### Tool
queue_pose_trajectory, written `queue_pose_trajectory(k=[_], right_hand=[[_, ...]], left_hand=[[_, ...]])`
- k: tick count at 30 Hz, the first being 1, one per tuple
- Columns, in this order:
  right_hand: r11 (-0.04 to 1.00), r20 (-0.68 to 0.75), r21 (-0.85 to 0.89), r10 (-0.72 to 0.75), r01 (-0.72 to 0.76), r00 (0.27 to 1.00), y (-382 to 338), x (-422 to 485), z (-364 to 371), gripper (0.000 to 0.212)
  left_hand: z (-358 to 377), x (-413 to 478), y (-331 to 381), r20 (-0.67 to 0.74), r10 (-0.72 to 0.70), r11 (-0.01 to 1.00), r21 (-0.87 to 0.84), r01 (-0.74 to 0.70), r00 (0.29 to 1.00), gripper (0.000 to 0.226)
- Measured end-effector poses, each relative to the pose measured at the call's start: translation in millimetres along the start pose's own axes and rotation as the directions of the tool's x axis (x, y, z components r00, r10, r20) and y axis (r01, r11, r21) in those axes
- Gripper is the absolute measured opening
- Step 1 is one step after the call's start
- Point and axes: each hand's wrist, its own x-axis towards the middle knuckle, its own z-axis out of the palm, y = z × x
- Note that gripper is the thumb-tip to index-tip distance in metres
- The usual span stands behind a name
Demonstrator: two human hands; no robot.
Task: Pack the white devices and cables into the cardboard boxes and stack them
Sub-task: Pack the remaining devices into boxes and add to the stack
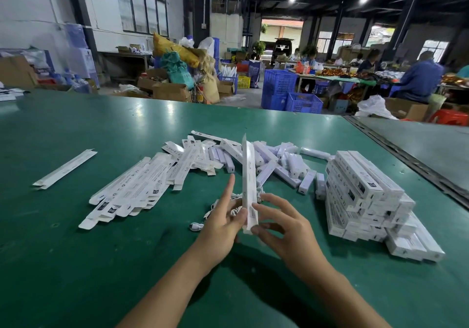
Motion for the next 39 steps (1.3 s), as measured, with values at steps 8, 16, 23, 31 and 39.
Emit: queue_pose_trajectory(k=[8,16,23,31,39], right_hand=[[0.925,-0.022,0.312,0.235,-0.217,0.972,-2.5,0.5,0.6,0.051],[0.894,-0.023,0.371,0.281,-0.253,0.959,-1.6,2.3,3.8,0.043],[0.886,-0.012,0.356,0.322,-0.297,0.947,6.5,2.3,1.2,0.04],[0.945,-0.038,0.233,0.246,-0.231,0.969,1.7,-1.4,2.8,0.033],[0.976,-0.007,-0.083,-0.202,0.201,0.979,-1.0,1.6,-6.9,0.01]], left_hand=[[1.3,1.0,-3.4,-0.013,-0.019,0.994,-0.112,0.018,1.0,0.034],[3.2,0.2,-7.1,-0.139,0.198,0.968,0.184,-0.171,0.97,0.052],[-5.4,3.1,-9.8,-0.103,0.323,0.904,0.329,-0.274,0.941,0.056],[-5.3,2.7,-14.5,-0.128,0.377,0.882,0.352,-0.313,0.917,0.026],[-4.2,2.5,-8.0,-0.177,0.238,0.97,0.096,-0.224,0.955,0.021]])
